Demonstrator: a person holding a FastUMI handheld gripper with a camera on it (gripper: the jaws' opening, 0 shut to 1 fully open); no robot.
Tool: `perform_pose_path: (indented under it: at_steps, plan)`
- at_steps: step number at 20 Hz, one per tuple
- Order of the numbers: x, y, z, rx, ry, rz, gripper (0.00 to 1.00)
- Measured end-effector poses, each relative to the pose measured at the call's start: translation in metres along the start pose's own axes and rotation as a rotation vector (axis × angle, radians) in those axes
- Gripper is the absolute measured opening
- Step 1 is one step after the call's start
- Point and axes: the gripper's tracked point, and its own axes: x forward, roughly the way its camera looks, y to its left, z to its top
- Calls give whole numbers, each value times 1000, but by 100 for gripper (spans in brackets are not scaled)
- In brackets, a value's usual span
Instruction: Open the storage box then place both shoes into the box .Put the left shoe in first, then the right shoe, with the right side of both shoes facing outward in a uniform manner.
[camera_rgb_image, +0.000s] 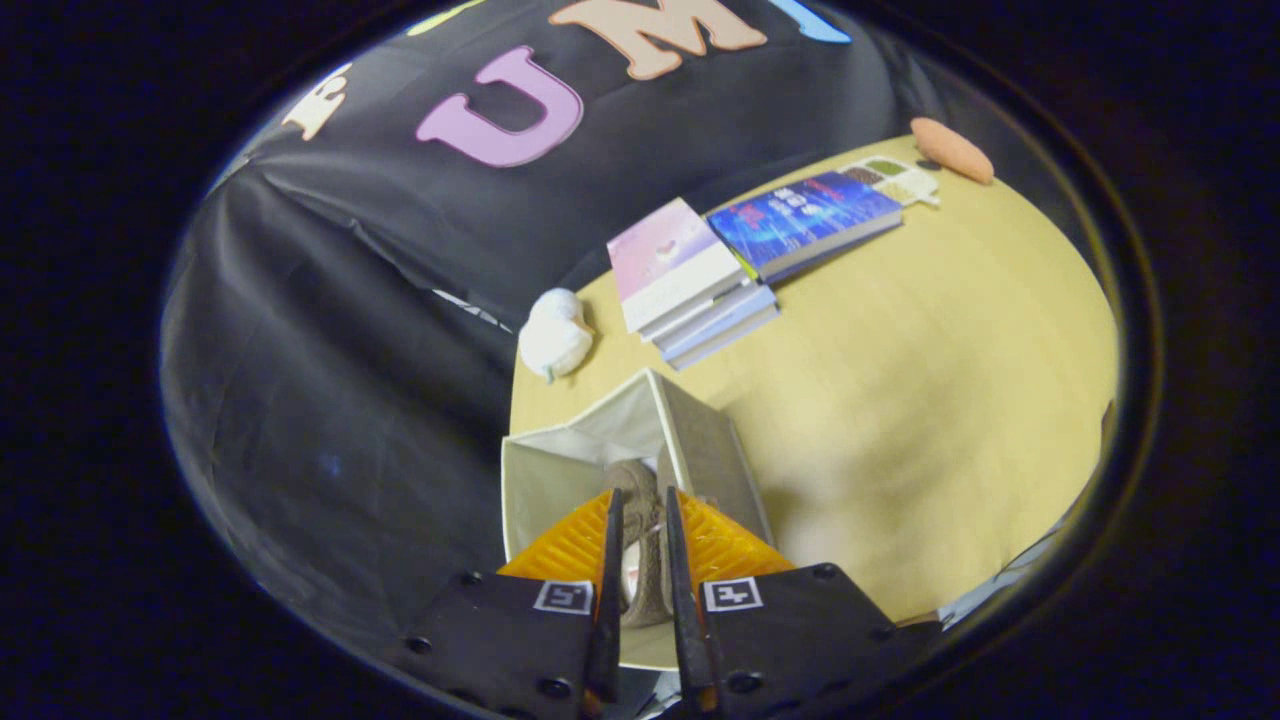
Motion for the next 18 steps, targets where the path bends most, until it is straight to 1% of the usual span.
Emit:
perform_pose_path:
  at_steps: [2,4,7,11,14,16,18]
  plan:
    - [-9,0,28,-81,-86,-1,26]
    - [-21,3,57,-161,-201,5,26]
    - [-50,12,105,-266,-372,1,26]
    - [-83,22,156,-343,-548,8,26]
    - [-113,25,194,-423,-688,-18,26]
    - [-136,27,216,-493,-784,-50,26]
    - [-151,30,233,-553,-854,-72,26]
